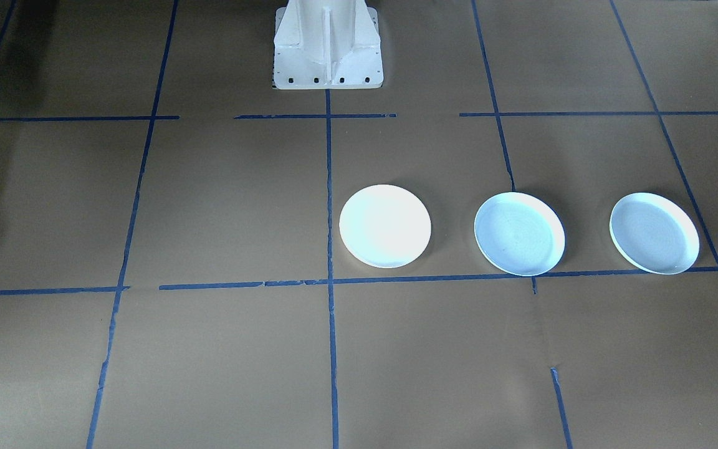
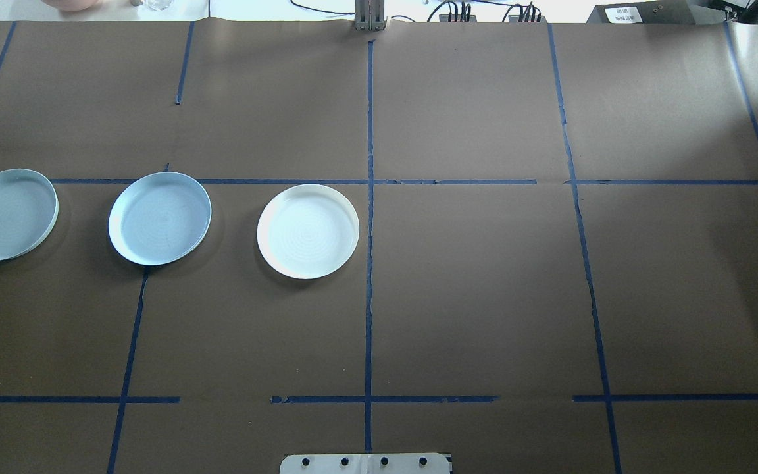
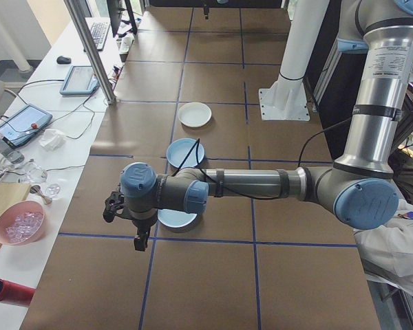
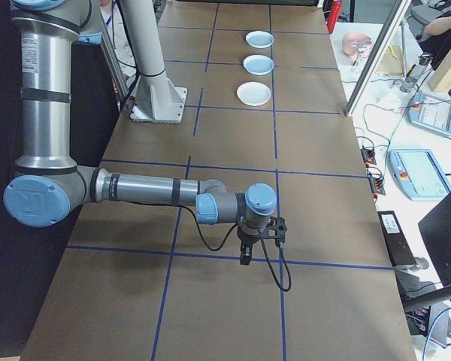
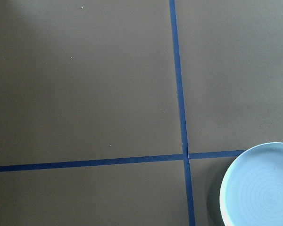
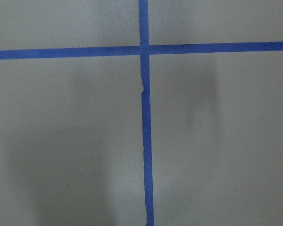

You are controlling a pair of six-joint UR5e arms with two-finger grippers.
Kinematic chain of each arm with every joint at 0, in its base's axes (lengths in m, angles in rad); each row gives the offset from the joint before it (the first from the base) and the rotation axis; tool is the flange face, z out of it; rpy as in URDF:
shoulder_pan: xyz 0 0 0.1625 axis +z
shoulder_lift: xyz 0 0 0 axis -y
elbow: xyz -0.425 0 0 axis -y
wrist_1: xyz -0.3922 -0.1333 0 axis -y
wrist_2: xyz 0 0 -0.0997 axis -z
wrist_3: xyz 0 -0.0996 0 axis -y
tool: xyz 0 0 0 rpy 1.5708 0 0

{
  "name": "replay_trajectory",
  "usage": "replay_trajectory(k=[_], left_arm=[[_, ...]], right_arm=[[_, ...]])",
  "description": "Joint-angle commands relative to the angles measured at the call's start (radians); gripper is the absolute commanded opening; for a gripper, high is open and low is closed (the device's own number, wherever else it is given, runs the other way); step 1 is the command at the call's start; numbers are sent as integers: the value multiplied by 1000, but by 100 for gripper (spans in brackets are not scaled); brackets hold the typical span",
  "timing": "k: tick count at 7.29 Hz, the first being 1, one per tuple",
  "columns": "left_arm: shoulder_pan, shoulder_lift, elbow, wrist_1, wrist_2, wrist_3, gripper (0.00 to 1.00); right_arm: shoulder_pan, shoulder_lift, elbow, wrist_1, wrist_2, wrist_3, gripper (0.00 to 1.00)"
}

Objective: Stack plate in center

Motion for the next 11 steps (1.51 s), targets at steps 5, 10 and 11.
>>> replay_trajectory(k=[5, 10, 11], left_arm=[[2, 0, 49, -81, 2, 3, 100], [3, 5, 125, -241, 35, 3, 100], [3, 6, 148, -235, 54, 2, 100]], right_arm=[[0, 0, 0, 0, 0, 0, 100], [0, 0, 0, 0, 0, 0, 100], [0, 0, 0, 0, 0, 0, 100]])
